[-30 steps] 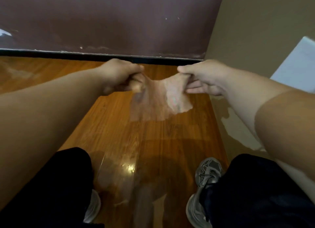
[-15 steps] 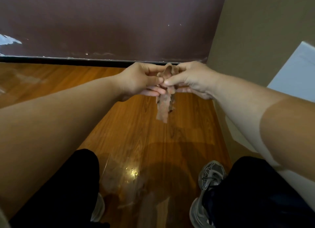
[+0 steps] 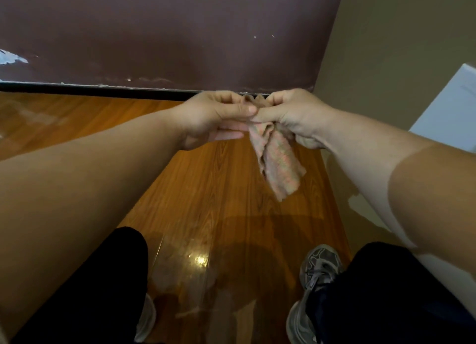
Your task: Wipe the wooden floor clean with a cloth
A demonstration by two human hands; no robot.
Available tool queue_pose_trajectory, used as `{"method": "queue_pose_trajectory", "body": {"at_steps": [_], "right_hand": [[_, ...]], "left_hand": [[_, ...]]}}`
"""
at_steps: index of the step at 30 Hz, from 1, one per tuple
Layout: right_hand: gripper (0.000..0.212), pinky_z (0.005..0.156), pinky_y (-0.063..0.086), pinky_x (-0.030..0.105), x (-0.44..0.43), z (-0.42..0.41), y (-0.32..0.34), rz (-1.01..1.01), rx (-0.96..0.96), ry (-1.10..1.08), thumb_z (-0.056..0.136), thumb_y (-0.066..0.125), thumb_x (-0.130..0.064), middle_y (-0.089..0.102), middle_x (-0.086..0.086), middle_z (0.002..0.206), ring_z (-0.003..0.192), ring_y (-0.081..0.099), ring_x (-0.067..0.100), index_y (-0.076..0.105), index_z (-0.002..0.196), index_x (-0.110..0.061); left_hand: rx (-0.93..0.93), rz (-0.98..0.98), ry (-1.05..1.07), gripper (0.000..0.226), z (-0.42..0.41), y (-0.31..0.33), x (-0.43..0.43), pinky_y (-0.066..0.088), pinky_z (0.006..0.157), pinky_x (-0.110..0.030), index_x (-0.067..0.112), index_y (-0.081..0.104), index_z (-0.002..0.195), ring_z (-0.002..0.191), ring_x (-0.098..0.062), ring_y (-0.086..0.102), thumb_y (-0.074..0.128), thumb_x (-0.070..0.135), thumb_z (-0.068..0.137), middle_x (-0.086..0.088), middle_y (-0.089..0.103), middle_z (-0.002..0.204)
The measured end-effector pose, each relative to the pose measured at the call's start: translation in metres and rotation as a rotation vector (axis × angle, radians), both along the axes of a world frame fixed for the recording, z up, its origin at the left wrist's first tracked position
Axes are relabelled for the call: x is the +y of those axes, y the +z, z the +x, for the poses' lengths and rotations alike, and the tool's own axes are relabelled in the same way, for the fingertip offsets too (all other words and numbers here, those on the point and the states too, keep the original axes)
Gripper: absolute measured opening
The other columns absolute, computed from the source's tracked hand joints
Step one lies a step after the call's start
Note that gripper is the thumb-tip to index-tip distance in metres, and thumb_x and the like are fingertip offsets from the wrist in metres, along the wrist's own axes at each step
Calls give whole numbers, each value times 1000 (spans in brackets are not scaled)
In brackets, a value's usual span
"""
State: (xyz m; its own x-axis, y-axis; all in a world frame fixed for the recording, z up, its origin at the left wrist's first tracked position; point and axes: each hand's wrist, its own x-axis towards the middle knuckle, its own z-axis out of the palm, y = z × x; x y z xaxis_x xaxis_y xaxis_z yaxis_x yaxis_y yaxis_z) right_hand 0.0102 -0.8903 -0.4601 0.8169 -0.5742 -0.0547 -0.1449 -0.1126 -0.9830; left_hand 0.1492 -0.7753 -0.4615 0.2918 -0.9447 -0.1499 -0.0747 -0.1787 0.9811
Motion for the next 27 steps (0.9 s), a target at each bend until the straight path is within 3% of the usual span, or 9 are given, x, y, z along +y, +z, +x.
{"method": "queue_pose_trajectory", "body": {"at_steps": [2, 6, 10, 13, 14, 18, 22, 24, 27], "right_hand": [[5, 54, 51, 19, -3, -3, 2, 133, -28, 19, 83, 70, -4, 69, 0, 62, 56, 65, 7, 67, 82, -9], [14, 40, 39, 13, -14, -17, 7, 244, 9, 40, 92, 58, -1, 61, -1, 60, 44, 52, 2, 64, 81, -9], [16, 46, 44, 16, -6, -14, 8, 117, 47, 35, 80, 73, -6, 61, 0, 60, 51, 55, 6, 59, 76, -13], [27, 63, 47, 27, 3, -4, 10, -90, 91, 39, 70, 83, -15, 60, 7, 68, 66, 57, 14, 56, 67, -14], [27, 62, 46, 26, 4, -2, 11, -115, 83, 38, 71, 83, -15, 60, 5, 66, 65, 57, 14, 56, 66, -14], [13, 42, 37, 13, -11, -11, 8, 49, 28, 26, 87, 66, -4, 60, -5, 55, 47, 52, 2, 64, 77, -12], [7, 37, 27, 17, -37, -25, 2, -90, 113, -158, 88, 66, -8, 57, -4, 58, 49, 42, 7, 67, 84, -14], [14, 34, 26, 17, -45, -28, 0, -105, 136, -229, 87, 68, -14, 50, -2, 54, 46, 36, 9, 65, 74, -16], [20, 47, 40, 24, -52, -30, -1, -338, 277, -321, 88, 66, -22, 54, -1, 55, 48, 46, 11, 66, 69, -18]], "left_hand": [[101, -41, 76, 5, 8, 2, 3, 57, 66, -24, 17, 65, 89, 82, -12, 71, 65, 13, 87, -2, 74, 88], [47, -27, 247, 4, 25, -2, 19, 50, 52, -19, 22, 57, 91, 72, -8, 69, 59, 19, 93, -1, 70, 95], [57, -26, 75, 36, 12, -5, 15, 48, 57, -18, 35, 61, 108, 77, -7, 65, 73, 35, 74, 2, 70, 100], [-6, -28, 34, 6, 2, -3, 7, 46, 54, -13, 19, 64, 83, 64, -3, 58, 68, 23, 83, 3, 64, 72], [-16, -31, 52, 9, 4, -4, 6, 44, 52, -13, 18, 62, 79, 62, -2, 57, 64, 18, 88, 2, 62, 68], [20, -60, 245, 15, 22, -5, 12, 39, 47, -14, 20, 54, 84, 56, -2, 56, 54, 10, 95, 3, 62, 68], [30, -12, 291, 31, 50, -11, 28, 52, 63, -24, 21, 55, 99, 72, -15, 63, 46, -6, 89, -7, 63, 82], [-120, 23, 220, 36, 57, -14, 32, 55, 76, -29, 19, 59, 103, 83, -20, 64, 59, -9, 81, -6, 62, 86], [-601, 103, 248, 28, 57, -19, 31, 52, 65, -17, 25, 66, 92, 80, -3, 67, 74, 3, 76, 8, 68, 83]]}}
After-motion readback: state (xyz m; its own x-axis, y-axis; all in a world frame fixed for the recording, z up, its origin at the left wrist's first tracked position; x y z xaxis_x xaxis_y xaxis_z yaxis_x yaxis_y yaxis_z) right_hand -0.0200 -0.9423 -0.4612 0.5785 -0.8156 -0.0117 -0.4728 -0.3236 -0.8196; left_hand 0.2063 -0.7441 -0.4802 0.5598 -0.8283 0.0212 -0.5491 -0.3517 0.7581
